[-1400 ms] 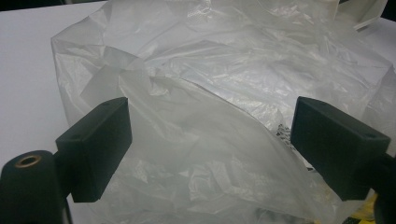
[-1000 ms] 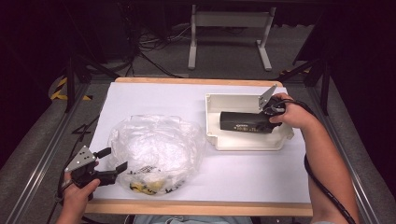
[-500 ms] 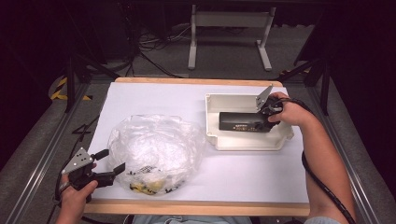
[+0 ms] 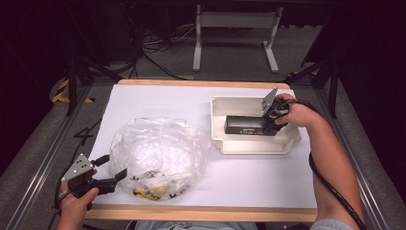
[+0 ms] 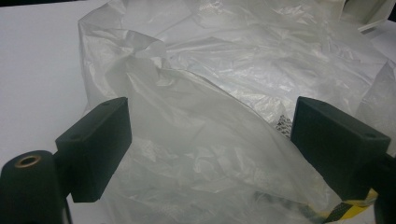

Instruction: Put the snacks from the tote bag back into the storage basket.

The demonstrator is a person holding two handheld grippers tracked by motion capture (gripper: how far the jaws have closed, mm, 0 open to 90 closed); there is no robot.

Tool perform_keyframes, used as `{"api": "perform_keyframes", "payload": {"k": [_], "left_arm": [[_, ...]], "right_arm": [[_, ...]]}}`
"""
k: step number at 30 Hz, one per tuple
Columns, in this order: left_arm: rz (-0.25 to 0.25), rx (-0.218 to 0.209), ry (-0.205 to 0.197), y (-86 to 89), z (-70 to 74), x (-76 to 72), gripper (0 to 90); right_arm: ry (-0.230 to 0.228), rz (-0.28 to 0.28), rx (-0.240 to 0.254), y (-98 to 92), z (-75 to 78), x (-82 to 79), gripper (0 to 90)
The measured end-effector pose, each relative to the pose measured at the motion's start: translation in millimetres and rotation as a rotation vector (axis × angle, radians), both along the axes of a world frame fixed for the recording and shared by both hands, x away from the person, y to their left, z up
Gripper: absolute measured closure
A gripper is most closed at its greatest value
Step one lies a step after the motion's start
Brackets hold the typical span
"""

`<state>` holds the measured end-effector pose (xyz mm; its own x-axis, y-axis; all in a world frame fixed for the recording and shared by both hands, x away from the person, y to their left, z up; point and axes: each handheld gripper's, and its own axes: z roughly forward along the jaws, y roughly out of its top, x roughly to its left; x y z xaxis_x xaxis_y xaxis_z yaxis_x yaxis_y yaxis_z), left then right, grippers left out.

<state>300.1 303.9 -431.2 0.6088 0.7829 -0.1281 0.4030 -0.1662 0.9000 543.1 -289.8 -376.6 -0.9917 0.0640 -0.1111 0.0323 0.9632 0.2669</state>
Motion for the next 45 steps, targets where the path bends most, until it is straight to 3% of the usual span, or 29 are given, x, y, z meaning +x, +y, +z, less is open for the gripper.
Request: {"api": "perform_keyframes", "payload": {"k": [9, 15, 18, 20, 24, 34, 37, 38, 39, 40, 45], "left_arm": [[-0.001, -0.001, 0.001, -0.7, -0.4, 1.0, 13.6], [-0.001, -0.003, 0.001, -0.6, -0.1, 1.0, 13.6], [-0.002, -0.004, 0.001, -0.6, -0.2, 1.4, 13.6], [-0.003, -0.004, 0.002, -0.7, -0.1, 1.9, 13.6], [-0.009, -0.005, 0.000, -1.1, 0.0, 3.1, 13.6], [-0.023, -0.010, -0.003, -4.5, 0.5, 8.0, 13.6], [-0.028, -0.014, -0.006, -5.9, 1.7, 9.8, 13.6], [-0.028, -0.014, -0.006, -5.9, 1.7, 9.8, 13.6], [-0.029, -0.008, -0.008, -6.4, 2.2, 10.4, 13.6], [-0.033, -0.007, -0.008, -6.7, 2.2, 10.8, 13.6], [-0.036, -0.008, -0.007, -8.6, 2.3, 13.0, 13.6]], "right_arm": [[-0.012, 0.053, -0.020, 1.8, 0.5, -1.6, 41.8], [-0.010, 0.057, -0.025, 3.2, 0.9, -1.4, 40.9], [-0.034, 0.039, -0.002, 3.0, 2.9, -2.0, 33.1], [-0.039, 0.034, 0.028, 2.1, 7.0, -3.7, 32.3], [-0.049, 0.026, 0.036, 1.6, 15.8, -8.2, 28.7], [-0.136, -0.053, 0.159, 1.1, 56.1, -37.8, 20.3], [-0.164, -0.107, 0.237, 2.0, 66.0, -52.3, 16.6], [-0.164, -0.107, 0.237, 2.0, 66.0, -52.3, 16.6], [-0.172, -0.159, 0.301, 1.2, 72.2, -63.4, 16.0], [-0.172, -0.159, 0.301, 1.2, 72.2, -63.4, 16.0], [-0.201, -0.228, 0.391, -1.3, 81.7, -87.4, 12.8]]}}
